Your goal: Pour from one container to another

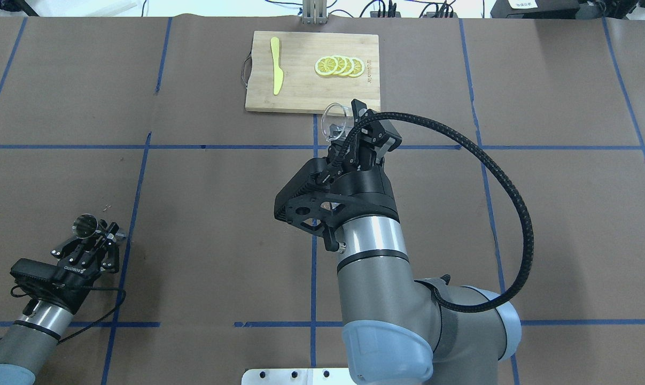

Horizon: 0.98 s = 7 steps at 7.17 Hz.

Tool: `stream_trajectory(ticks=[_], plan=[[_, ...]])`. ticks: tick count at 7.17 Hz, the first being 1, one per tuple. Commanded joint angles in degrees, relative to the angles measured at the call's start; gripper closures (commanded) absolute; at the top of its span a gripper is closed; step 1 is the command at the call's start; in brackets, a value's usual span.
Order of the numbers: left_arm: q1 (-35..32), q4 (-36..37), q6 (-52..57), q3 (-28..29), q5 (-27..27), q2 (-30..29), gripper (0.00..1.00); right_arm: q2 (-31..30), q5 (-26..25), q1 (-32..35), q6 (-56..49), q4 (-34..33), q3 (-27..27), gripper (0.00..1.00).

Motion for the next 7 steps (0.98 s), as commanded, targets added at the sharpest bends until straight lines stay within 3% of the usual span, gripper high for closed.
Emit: stream_trajectory(ticks=[1,2,4,7], plan=[[0.0,0.0,0.2,0.0,0.1,0.1,0.53,0.0,0.0,0.0,0.0,0.0,0.0,1.0],[0.0,-0.1,0.2,-0.1,0.1,0.1,0.44,0.0,0.0,0.0,0.0,-0.1,0.0,1.0],[0.0,-0.1,0.3,-0.1,0.1,0.1,0.41,0.0,0.0,0.0,0.0,0.0,0.0,1.0],[0.0,-0.9,0.4,-0.8,0.7,0.1,0.0,0.0,0.0,0.0,0.0,0.0,0.0,1.0]])
